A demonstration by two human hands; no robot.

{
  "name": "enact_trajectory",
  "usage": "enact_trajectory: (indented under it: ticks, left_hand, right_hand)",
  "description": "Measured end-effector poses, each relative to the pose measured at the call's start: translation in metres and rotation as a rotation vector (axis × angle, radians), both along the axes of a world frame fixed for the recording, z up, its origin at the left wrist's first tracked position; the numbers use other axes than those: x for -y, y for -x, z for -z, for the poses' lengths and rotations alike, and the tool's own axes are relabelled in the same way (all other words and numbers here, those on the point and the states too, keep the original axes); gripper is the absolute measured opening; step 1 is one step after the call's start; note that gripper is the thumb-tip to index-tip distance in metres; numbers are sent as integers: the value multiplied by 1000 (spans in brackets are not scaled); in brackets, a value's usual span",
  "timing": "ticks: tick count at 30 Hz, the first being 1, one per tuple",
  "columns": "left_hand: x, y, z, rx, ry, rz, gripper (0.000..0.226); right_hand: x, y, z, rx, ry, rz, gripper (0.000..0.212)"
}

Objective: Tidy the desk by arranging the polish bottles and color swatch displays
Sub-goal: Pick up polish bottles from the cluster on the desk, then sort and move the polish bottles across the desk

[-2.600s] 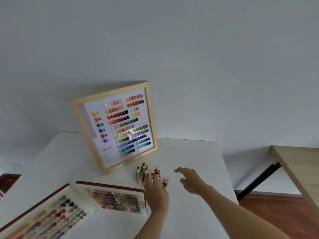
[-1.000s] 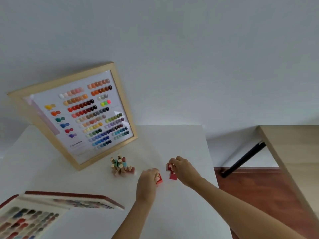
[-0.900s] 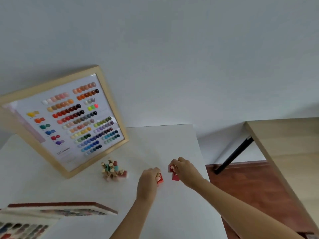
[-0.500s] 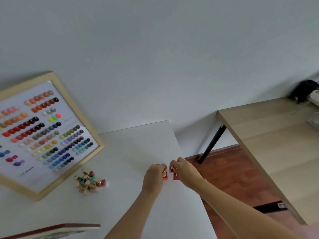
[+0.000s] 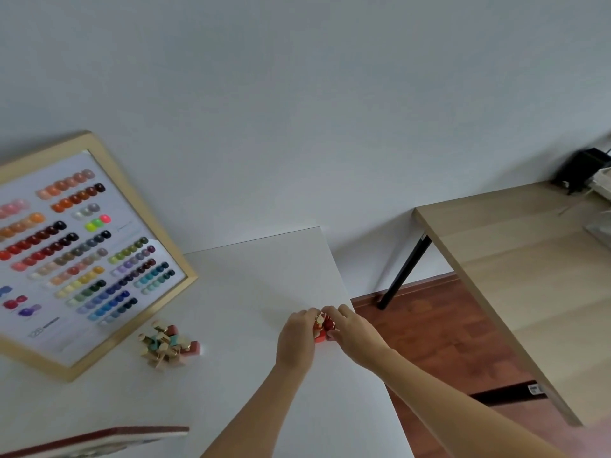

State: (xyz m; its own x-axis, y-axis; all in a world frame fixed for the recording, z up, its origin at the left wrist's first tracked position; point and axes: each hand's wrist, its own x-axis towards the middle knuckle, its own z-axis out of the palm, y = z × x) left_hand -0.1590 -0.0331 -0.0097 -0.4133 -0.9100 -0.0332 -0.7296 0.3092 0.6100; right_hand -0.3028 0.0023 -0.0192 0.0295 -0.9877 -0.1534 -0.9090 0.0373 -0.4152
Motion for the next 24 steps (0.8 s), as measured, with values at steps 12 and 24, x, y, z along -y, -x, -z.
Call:
enact_trajectory:
  ticks: [12, 24]
  left_hand:
    - [-10, -51, -2, -154, -24, -321, 53]
    - [4, -142, -7, -406, 128, -1251, 33]
  right_hand:
    - [30, 5, -34, 48, 296, 0, 26]
    - [98, -118, -39, 176, 194, -439, 26]
